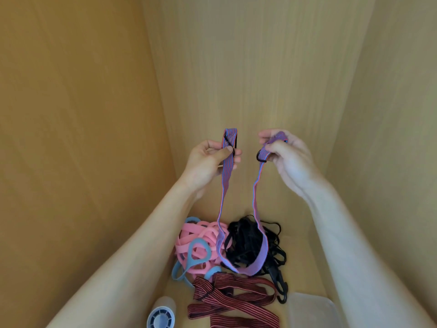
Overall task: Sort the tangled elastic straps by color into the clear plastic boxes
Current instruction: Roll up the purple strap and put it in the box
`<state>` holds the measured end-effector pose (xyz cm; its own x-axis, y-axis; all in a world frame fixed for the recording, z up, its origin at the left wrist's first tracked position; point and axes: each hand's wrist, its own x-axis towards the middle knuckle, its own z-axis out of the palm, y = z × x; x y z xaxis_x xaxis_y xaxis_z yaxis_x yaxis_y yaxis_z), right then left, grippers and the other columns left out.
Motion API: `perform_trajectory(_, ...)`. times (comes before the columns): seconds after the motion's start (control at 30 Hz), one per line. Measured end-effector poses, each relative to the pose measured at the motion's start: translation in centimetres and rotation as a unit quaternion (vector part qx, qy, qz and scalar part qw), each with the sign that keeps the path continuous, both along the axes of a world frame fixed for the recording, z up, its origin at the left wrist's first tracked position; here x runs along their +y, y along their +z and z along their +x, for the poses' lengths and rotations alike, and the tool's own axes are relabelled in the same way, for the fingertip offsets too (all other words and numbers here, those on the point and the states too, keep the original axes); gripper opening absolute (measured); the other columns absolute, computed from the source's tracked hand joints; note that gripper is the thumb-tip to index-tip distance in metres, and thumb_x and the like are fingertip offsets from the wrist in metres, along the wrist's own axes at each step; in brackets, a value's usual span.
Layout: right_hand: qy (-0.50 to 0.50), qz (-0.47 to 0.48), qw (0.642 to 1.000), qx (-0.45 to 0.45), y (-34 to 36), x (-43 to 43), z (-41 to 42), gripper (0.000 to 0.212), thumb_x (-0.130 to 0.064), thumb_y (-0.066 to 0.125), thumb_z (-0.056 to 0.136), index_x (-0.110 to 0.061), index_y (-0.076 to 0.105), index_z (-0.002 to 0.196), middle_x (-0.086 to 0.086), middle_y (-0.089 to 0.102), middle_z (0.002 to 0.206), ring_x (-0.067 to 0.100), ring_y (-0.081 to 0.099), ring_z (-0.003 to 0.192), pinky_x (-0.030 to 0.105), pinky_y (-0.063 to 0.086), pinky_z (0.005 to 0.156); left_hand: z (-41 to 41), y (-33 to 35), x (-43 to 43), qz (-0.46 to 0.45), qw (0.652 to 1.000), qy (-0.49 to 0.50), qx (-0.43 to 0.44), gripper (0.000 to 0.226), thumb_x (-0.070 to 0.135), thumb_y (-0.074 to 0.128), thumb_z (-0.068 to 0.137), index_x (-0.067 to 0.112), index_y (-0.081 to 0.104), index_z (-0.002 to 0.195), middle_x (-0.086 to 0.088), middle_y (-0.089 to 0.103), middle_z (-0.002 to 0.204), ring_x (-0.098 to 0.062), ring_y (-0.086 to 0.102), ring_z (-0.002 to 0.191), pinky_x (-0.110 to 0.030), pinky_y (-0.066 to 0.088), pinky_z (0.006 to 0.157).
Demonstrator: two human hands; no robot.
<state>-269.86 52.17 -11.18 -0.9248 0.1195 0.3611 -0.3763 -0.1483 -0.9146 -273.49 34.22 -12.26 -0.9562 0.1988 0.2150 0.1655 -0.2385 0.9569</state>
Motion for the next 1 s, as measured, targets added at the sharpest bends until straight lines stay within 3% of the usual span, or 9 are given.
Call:
perform_trajectory(0.13, 0.021, 0.020, 1.000, 0.011, 0.0, 0.1, -0.2, 0.034, 0.015, 0.047, 0.087, -0.011, 0.065, 0.102, 0.005, 0.055, 0.082, 0.014, 0.054, 0.076, 0.030, 0.046, 0.077, 0.0, 0.1, 0.0, -0.002, 1.000, 0.000, -0.002, 0.016, -0.001, 0.059, 0.098, 0.007, 0.045, 0.099, -0.025, 0.074, 0.101, -0.029, 0.073, 0.078, -0.040, 0.061, 0.079)
perform_trajectory(0.23, 0.013, 0.033, 0.999, 0.017, -0.1, 0.2, -0.3, 0.040, 0.020, 0.046, 0.090, -0.012, 0.063, 0.108, 0.005, 0.057, 0.085, 0.013, 0.059, 0.075, 0.031, 0.050, 0.078, -0.1, 0.0, 0.0, -0.005, 1.000, 0.001, -0.003, 0.017, -0.001, 0.059, 0.098, 0.007, 0.045, 0.102, -0.026, 0.073, 0.105, -0.030, 0.073, 0.082, -0.043, 0.060, 0.084)
perform_trajectory(0.33, 0.004, 0.042, 0.999, 0.027, -0.2, 0.2, -0.6, 0.036, 0.017, 0.054, 0.091, -0.013, 0.063, 0.111, 0.003, 0.061, 0.089, 0.015, 0.060, 0.079, 0.033, 0.051, 0.079, -0.3, 0.0, -0.1, -0.007, 1.000, 0.002, -0.006, 0.016, -0.002, 0.059, 0.097, 0.008, 0.046, 0.100, -0.026, 0.073, 0.106, -0.031, 0.074, 0.086, -0.045, 0.058, 0.089)
perform_trajectory(0.47, -0.015, 0.049, 0.998, 0.041, 0.0, 0.1, -0.8, 0.037, 0.014, 0.061, 0.090, -0.009, 0.061, 0.118, 0.003, 0.066, 0.092, 0.013, 0.063, 0.077, 0.022, 0.052, 0.071, -0.5, 0.2, -0.1, -0.024, 1.000, 0.010, -0.002, 0.017, -0.002, 0.060, 0.096, 0.010, 0.049, 0.095, -0.020, 0.076, 0.102, -0.028, 0.075, 0.088, -0.044, 0.055, 0.093)
perform_trajectory(0.7, -0.009, 0.035, 0.998, 0.051, 0.5, 0.0, -0.6, 0.037, 0.012, 0.068, 0.086, -0.015, 0.063, 0.110, 0.001, 0.069, 0.091, 0.008, 0.067, 0.071, 0.018, 0.051, 0.064, -0.4, 0.8, -0.4, -0.018, 1.000, 0.020, 0.002, 0.017, -0.002, 0.060, 0.096, 0.010, 0.048, 0.095, -0.021, 0.075, 0.103, -0.033, 0.073, 0.097, -0.046, 0.055, 0.093)
perform_trajectory(0.87, -0.038, 0.049, 0.997, 0.040, 0.4, -0.1, -0.5, 0.034, -0.001, 0.082, 0.077, -0.015, 0.066, 0.104, 0.001, 0.066, 0.088, 0.014, 0.065, 0.060, 0.025, 0.055, 0.064, 0.0, 1.1, -0.4, 0.017, 1.000, 0.004, 0.006, 0.022, -0.005, 0.064, 0.093, 0.005, 0.049, 0.105, -0.020, 0.074, 0.094, -0.034, 0.074, 0.089, -0.043, 0.061, 0.087)
perform_trajectory(1.0, -0.072, 0.063, 0.995, 0.019, 0.5, -0.8, -0.6, 0.037, -0.006, 0.087, 0.074, -0.011, 0.064, 0.102, -0.002, 0.067, 0.080, 0.020, 0.068, 0.057, 0.035, 0.061, 0.068, 0.5, 1.2, 0.2, 0.014, 1.000, -0.007, 0.025, 0.019, -0.005, 0.068, 0.090, 0.006, 0.052, 0.092, -0.021, 0.074, 0.092, -0.035, 0.073, 0.085, -0.047, 0.060, 0.089)
